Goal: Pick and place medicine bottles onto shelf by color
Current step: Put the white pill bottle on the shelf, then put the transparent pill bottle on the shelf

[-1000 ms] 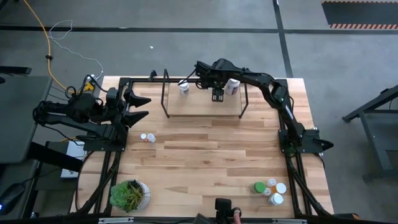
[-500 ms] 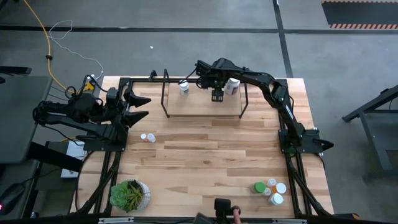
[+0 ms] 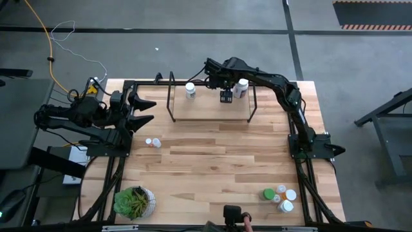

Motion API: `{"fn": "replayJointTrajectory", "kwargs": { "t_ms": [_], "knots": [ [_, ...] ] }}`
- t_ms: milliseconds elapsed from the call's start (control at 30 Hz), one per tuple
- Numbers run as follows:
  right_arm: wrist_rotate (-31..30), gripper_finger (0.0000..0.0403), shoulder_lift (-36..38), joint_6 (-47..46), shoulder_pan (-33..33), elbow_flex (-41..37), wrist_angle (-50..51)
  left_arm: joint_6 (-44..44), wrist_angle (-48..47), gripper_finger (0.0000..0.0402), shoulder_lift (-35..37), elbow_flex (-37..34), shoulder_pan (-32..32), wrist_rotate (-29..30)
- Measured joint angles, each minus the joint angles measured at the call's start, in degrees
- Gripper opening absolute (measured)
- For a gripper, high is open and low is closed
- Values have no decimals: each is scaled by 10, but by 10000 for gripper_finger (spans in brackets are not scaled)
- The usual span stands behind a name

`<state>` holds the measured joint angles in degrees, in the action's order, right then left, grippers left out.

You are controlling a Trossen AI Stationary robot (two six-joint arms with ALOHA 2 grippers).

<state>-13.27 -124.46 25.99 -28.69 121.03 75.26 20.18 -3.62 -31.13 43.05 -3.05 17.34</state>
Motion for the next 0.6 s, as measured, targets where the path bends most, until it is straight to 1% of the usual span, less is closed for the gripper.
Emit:
{"fn": "replayJointTrajectory", "kwargs": {
  "t_ms": [67,133,267,333,533,600],
  "knots": [
    [16,248,16,-4,0,0,-1,0,0,314,0,0,0,0],
    [49,248,34,-23,-1,0,3,0,0,314,0,0,0,0],
    [170,248,83,-103,-1,0,4,1,0,314,0,0,0,0],
    [217,248,105,-123,8,0,4,1,0,314,0,0,0,0],
    [270,248,157,-125,73,0,4,-8,-1,314,0,0,0,-2],
    [274,248,171,-127,94,0,3,-13,-5,314,0,0,0,-2]
  ]
}}
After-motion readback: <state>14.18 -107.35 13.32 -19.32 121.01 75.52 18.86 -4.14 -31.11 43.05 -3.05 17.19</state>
